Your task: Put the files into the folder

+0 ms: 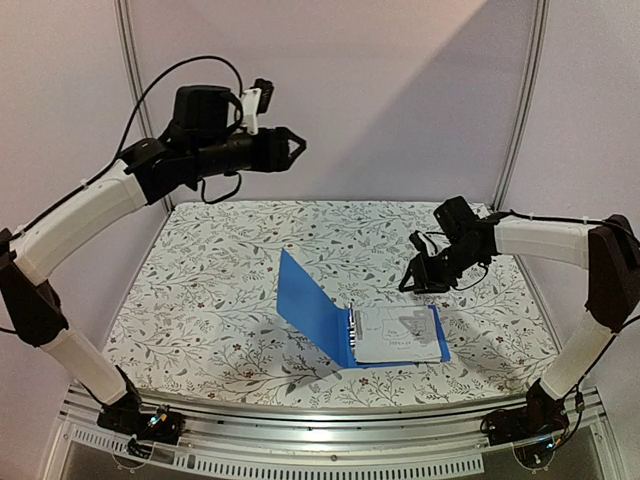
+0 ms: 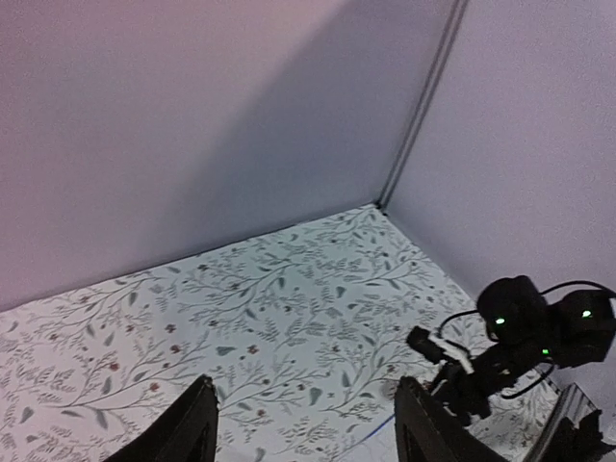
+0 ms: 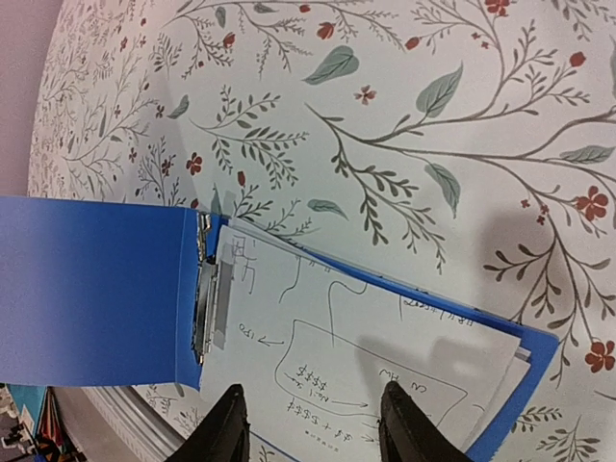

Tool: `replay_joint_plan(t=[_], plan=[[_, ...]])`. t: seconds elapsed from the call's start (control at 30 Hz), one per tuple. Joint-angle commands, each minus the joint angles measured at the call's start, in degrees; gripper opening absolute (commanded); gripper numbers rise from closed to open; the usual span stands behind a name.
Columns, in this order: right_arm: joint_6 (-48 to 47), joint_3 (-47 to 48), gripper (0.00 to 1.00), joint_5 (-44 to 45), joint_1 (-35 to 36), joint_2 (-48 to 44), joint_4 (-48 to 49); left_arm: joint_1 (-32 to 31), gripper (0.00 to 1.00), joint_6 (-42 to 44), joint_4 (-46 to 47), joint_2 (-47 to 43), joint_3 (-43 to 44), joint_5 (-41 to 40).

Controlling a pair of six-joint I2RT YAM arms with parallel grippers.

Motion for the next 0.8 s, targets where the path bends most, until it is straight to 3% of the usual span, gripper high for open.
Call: replay_joint_plan(t=[0.0,0.13,0.33,0.6,0.77], plan=[[4.3,-4.7,0.40,-5.7,-0.1,-1.2,11.5,-6.8,0.63,-1.9,-8.6,11.2,6.3,-0.8],[6.2,-9.4,0.32,-7.1,-0.1,-1.2,16.9,-11.2,0.65,-6.6,-13.4,21.2,13.1,-2.5],[7.0,-13.7,0.19,-8.4,-0.1,-1.7,21.4,-12.1,0.66,-12.8,-18.9,31.1,18.3,-1.4],[7.5,-16.6,0.14,-9.6,0.4,-1.6,23.0,-11.5,0.66,-15.7,-22.1,40.2,23.3,6.9],[8.4,-18.3,0.13,-9.5,0.5,-0.8,24.5,-11.5,0.66,-15.2,-25.2,43.6,24.5,7.6]])
